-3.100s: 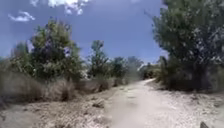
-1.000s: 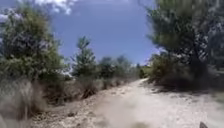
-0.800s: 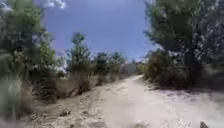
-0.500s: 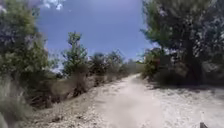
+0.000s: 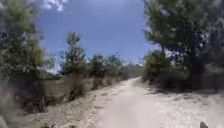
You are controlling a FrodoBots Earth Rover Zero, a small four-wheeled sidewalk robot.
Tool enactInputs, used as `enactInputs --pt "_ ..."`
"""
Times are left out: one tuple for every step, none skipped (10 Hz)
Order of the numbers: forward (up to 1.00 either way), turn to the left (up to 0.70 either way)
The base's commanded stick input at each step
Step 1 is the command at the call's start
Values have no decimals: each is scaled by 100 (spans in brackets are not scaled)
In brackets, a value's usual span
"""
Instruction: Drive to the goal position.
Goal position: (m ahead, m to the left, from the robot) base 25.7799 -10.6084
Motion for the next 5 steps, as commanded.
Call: enactInputs --pt "45 0" --pt "45 0" --pt "45 0" --pt "45 0" --pt "45 0"
